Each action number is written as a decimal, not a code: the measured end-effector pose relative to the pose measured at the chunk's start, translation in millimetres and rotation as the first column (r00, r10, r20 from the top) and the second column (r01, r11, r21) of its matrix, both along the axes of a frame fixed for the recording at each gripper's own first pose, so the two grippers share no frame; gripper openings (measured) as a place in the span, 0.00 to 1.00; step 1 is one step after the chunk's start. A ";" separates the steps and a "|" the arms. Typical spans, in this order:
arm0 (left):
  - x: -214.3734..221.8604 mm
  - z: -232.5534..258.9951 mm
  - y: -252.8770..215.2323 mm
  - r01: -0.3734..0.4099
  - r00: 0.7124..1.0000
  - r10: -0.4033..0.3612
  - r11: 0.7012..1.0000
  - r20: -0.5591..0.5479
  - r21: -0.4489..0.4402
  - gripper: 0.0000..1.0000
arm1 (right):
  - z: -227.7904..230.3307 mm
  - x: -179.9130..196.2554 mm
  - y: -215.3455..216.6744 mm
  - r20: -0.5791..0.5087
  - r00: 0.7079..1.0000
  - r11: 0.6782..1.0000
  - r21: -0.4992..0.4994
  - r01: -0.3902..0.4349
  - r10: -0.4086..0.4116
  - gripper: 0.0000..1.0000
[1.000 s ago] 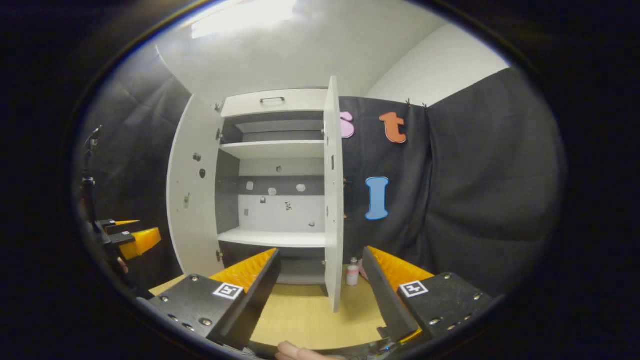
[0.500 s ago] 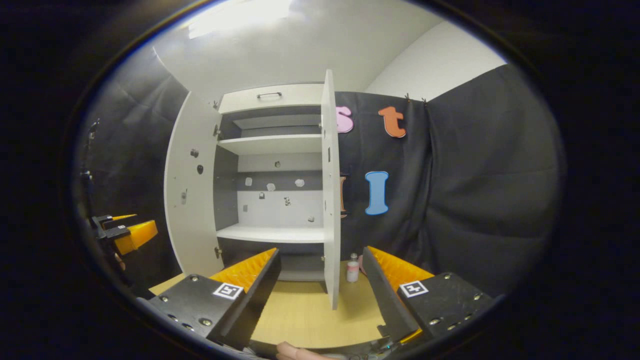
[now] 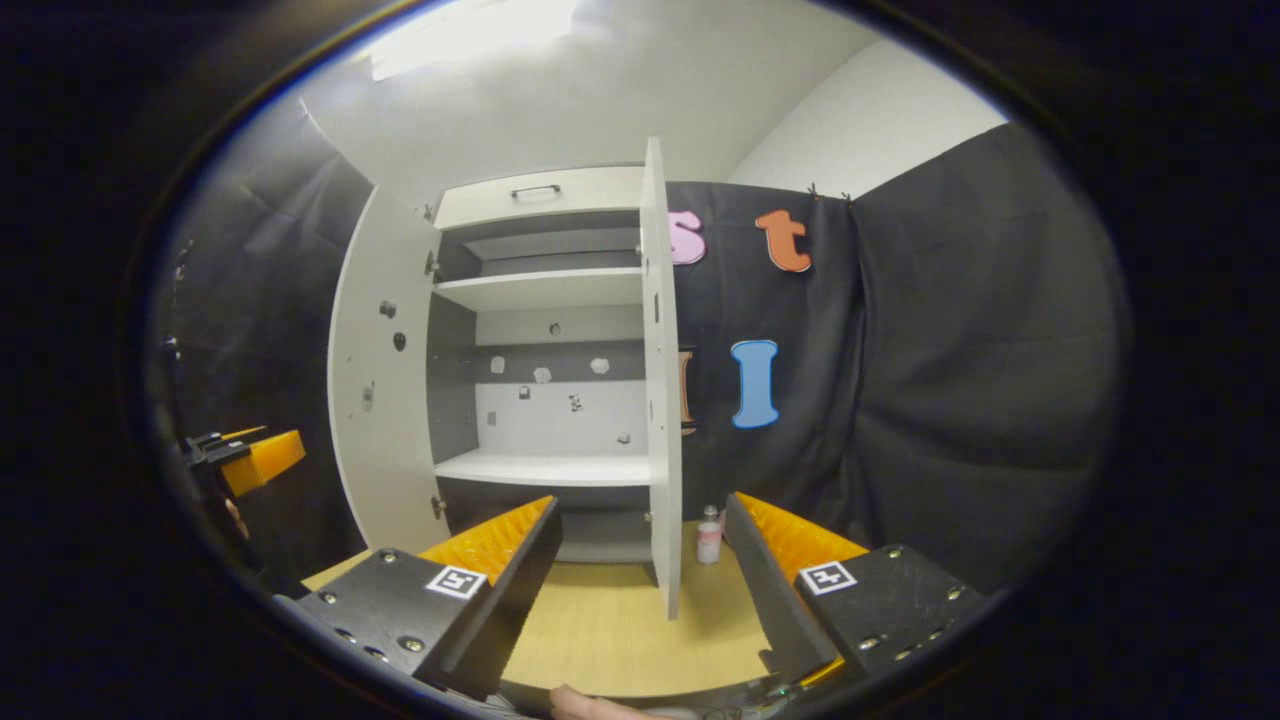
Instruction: Open the right door of the double-door shoe cabinet with the right hand, and open the left door with the left hand.
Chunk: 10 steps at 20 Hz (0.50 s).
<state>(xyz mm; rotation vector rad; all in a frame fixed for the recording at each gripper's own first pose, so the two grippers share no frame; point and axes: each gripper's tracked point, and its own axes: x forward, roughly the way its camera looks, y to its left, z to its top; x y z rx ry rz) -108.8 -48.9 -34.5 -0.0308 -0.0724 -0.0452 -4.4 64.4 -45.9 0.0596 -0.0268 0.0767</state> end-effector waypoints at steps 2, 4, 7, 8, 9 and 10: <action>-1.4 1.3 -3.3 0.009 1.000 -0.009 1.000 0.008 0.013 0.97 | 1.6 -1.0 0.6 0.004 1.000 1.000 -0.001 -0.003 0.003 0.98; -2.9 2.3 -5.4 0.014 1.000 -0.014 1.000 0.012 0.021 0.96 | 2.9 -0.9 1.4 0.007 1.000 1.000 -0.003 -0.006 0.006 0.98; -3.9 5.3 -8.3 0.021 1.000 -0.022 0.999 0.022 0.024 0.96 | 3.4 -1.7 3.2 0.009 1.000 1.000 -0.005 -0.010 0.010 0.96; -4.3 5.2 -9.3 0.023 0.999 -0.023 0.999 0.023 0.024 0.96 | 3.6 -1.5 2.3 0.009 1.000 1.000 -0.005 -0.011 0.011 0.98; -4.0 4.9 -10.6 0.025 0.999 -0.026 0.999 0.022 0.025 0.96 | 3.3 -1.6 2.2 0.009 1.000 1.000 -0.005 -0.012 0.012 0.98; -3.4 3.8 -11.3 0.027 0.999 -0.027 0.999 0.021 0.023 0.96 | 2.3 -1.4 2.2 0.007 1.000 1.000 -0.004 -0.013 0.014 0.98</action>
